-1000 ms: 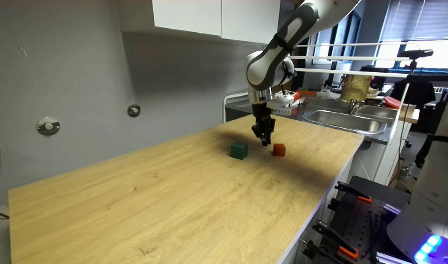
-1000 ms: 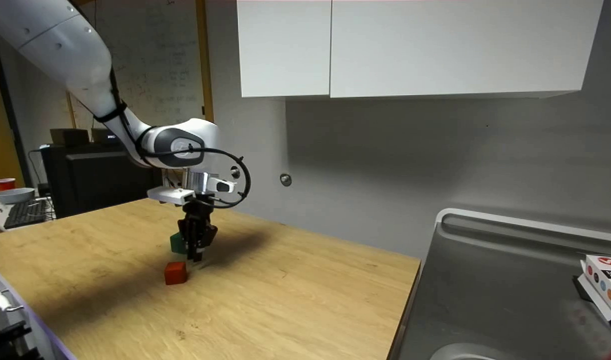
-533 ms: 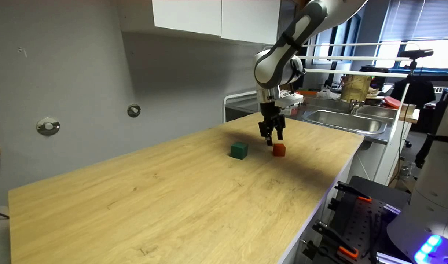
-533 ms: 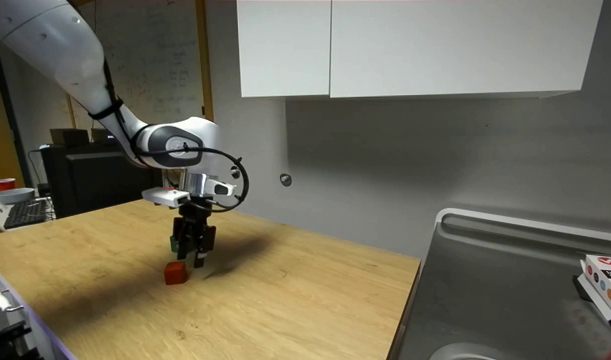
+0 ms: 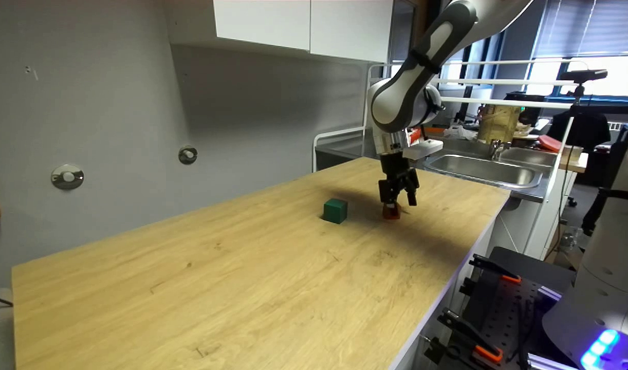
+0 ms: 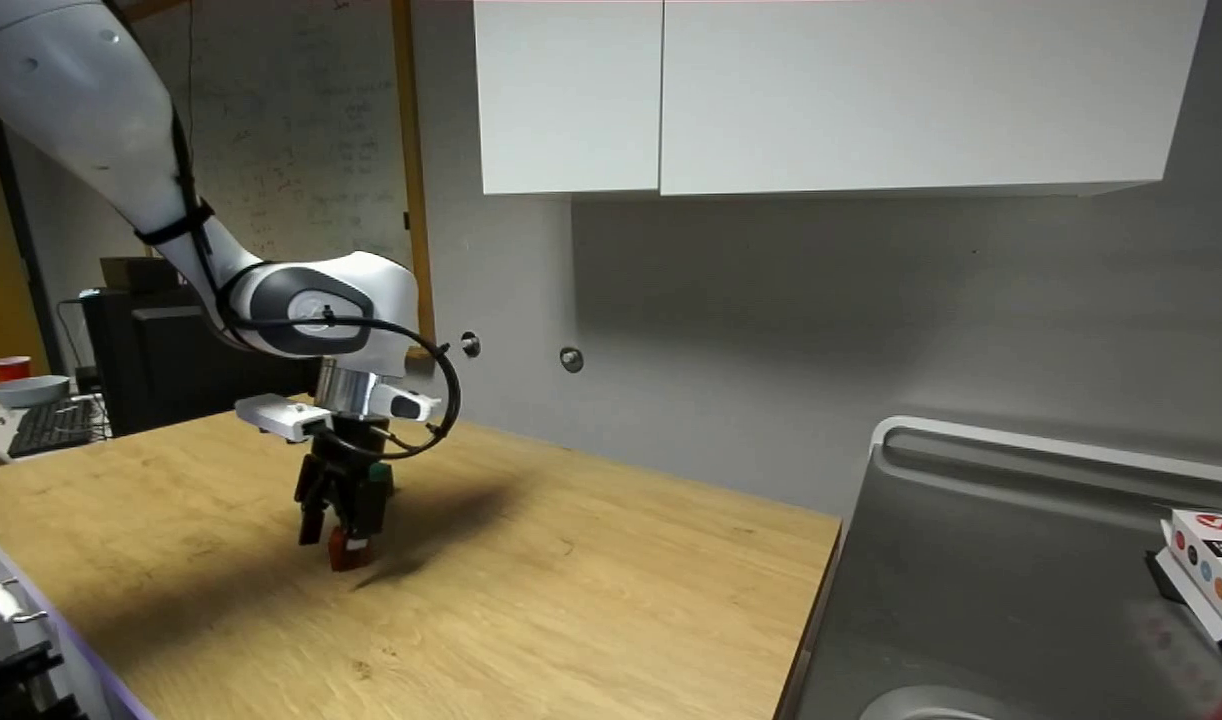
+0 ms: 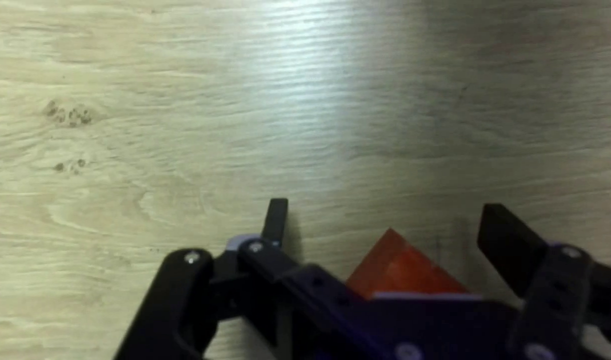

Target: Pick the orange cube and put it on top of the green cube

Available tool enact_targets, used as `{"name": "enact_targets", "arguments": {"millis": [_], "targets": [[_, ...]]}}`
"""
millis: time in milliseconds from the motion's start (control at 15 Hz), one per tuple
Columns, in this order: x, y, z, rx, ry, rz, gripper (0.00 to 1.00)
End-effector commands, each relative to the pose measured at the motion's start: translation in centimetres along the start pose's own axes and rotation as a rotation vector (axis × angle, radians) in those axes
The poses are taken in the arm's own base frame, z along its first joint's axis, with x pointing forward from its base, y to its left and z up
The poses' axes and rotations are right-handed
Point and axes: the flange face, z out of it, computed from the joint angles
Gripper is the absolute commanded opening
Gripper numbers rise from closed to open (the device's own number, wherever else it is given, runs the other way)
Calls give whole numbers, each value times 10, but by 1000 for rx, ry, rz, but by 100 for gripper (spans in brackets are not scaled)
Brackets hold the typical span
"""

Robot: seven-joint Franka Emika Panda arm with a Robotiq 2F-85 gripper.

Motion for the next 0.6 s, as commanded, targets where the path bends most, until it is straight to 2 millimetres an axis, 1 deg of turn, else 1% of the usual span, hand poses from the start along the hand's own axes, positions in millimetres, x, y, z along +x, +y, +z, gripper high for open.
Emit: {"name": "enact_targets", "arguments": {"millis": [0,133,333,400,467,533], "targets": [[-14,-4,-3,8,14,17,69],[-13,-7,-3,7,17,12,52],[-10,-11,-6,2,25,5,29],[-9,-13,-8,0,28,3,71],[-8,-13,-9,-3,31,0,65],[-7,-14,-10,-4,34,-1,65]]}}
